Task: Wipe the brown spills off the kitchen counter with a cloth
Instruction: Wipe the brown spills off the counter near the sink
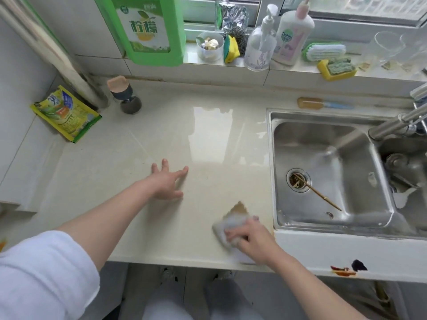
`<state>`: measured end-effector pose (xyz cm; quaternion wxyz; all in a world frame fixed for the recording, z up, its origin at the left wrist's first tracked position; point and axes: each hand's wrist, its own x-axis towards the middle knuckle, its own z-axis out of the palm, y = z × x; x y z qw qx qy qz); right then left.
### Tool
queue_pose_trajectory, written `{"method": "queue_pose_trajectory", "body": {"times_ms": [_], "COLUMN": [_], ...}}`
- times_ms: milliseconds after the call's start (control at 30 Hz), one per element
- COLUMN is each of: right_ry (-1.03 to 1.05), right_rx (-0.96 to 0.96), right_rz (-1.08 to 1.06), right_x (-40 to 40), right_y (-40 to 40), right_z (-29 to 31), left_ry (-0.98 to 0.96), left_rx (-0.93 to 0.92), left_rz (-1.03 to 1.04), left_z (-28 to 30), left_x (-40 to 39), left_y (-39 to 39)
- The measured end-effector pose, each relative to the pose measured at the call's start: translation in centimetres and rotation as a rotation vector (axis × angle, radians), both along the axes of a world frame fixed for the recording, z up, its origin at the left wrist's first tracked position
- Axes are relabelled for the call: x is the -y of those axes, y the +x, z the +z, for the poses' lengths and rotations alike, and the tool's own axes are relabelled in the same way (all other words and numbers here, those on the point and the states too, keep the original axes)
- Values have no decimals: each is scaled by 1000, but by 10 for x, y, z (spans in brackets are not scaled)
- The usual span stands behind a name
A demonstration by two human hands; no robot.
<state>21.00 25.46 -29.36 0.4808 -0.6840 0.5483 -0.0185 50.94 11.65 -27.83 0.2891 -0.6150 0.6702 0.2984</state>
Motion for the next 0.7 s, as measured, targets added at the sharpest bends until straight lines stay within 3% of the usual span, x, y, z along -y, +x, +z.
{"method": "queue_pose_trajectory", "body": {"times_ms": [67,200,267,367,433,567,700], "right_ry": [45,-132,-151,26,86,31,-172], "right_rx": [-16,-92,-54,8,-22,-48,-40], "right_rz": [48,-282,-207,32,72,-103,-260], "right_x": [-10,32,36,-4,-25,18,59], "right_y": [-33,-58,-36,-28,-51,-69,-4], "right_z": [4,-1,-7,-6,3,18,-9], "left_ry": [-4,-36,-39,-45,-51,-77,-64], "left_rx": [-10,-35,-29,-20,-11,1,-4], "left_rz": [19,52,62,66,55,53,60], "left_z": [0,3,5,6,5,4,4], "left_x": [-1,-3,-4,-5,-6,-10,-10], "left_y": [0,-2,-2,-2,-4,-6,-6]}}
